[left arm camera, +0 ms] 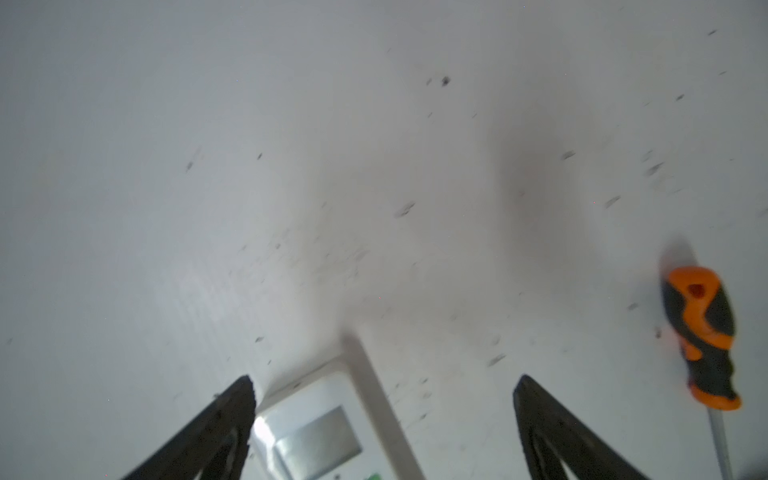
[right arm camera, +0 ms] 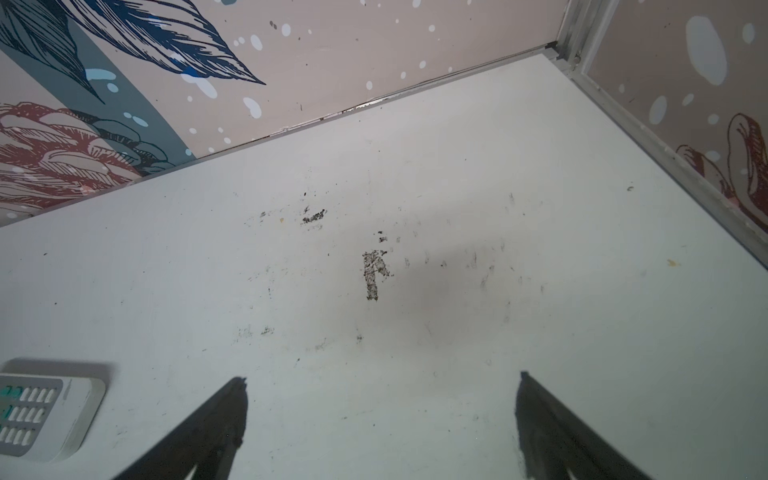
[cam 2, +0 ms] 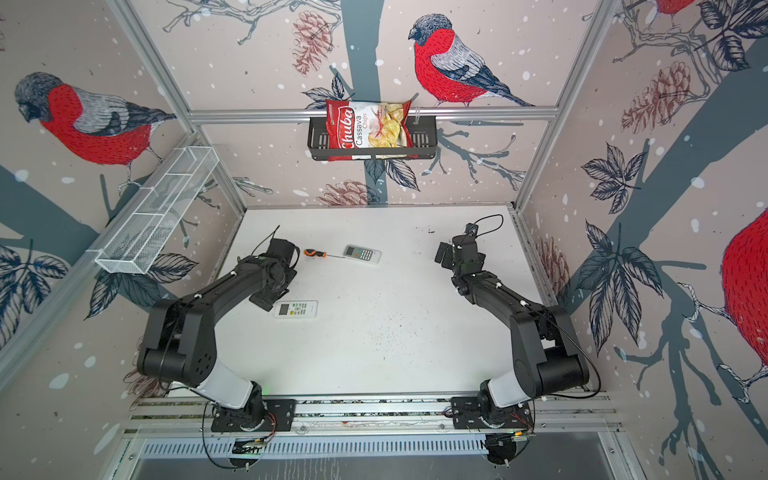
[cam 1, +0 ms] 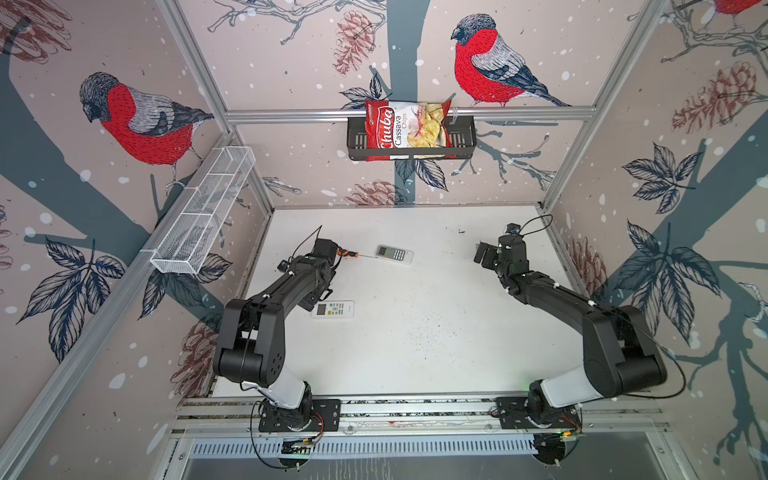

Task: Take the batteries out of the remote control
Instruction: 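Reach the left gripper down over the white remote nearer the robot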

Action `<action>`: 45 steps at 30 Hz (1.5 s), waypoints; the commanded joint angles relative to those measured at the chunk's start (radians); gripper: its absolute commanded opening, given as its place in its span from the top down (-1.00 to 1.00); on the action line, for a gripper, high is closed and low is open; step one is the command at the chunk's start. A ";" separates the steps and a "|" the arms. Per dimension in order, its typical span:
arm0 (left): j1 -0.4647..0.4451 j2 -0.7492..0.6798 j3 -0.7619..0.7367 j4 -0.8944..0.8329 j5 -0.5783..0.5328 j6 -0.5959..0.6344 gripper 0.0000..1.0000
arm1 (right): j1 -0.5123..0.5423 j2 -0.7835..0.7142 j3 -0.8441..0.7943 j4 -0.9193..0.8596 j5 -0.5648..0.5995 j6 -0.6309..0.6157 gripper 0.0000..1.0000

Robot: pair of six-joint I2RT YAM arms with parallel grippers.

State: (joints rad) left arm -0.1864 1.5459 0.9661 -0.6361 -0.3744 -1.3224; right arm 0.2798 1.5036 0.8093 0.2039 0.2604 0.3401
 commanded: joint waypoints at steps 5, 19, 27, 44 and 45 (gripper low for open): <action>-0.046 -0.082 -0.125 -0.010 0.031 -0.208 -0.93 | 0.036 0.035 0.034 -0.031 0.008 0.000 -1.00; -0.055 -0.052 -0.171 0.078 0.063 -0.222 -0.91 | 0.080 0.068 0.060 -0.046 0.034 -0.015 -1.00; -0.057 0.044 -0.109 0.105 0.087 -0.217 -0.88 | 0.085 0.072 0.073 -0.047 0.050 -0.026 -1.00; -0.157 0.326 0.234 0.057 0.030 -0.022 -0.80 | 0.085 0.100 0.097 -0.059 0.050 -0.035 -1.00; -0.160 0.327 0.242 0.055 0.015 0.011 -0.80 | 0.084 0.100 0.097 -0.060 0.047 -0.036 -1.00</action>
State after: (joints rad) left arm -0.3401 1.8641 1.1816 -0.5362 -0.3096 -1.4025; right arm 0.3634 1.6009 0.8978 0.1490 0.2993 0.3130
